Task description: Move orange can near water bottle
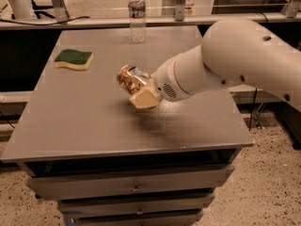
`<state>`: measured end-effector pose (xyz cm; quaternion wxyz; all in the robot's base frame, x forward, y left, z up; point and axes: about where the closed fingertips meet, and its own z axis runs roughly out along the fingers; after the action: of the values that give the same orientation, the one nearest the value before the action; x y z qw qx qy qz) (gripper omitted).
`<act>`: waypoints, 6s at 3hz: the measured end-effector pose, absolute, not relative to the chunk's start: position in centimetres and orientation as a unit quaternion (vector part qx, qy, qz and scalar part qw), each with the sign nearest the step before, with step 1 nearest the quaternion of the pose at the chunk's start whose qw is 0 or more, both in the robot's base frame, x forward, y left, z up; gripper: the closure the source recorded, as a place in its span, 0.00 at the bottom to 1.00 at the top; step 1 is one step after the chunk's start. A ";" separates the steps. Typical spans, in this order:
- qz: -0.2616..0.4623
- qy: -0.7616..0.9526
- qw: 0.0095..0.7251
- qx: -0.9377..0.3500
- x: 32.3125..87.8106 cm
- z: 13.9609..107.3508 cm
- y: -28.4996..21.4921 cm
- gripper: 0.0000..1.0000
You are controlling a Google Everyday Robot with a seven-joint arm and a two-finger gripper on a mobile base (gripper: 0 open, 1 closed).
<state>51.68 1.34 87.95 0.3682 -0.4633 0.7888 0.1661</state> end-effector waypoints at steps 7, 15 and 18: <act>0.165 0.755 0.336 -0.539 70.1 84.5 15.1 1.00; 0.119 0.752 0.301 -0.575 69.5 83.2 12.1 0.00; 0.234 0.705 0.450 -0.496 65.9 88.4 3.7 0.00</act>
Offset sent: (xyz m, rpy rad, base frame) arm 0.1682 0.1073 0.0267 0.0939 -0.0885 0.0710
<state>65.91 3.67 88.44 0.4496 -0.4959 0.7050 0.2342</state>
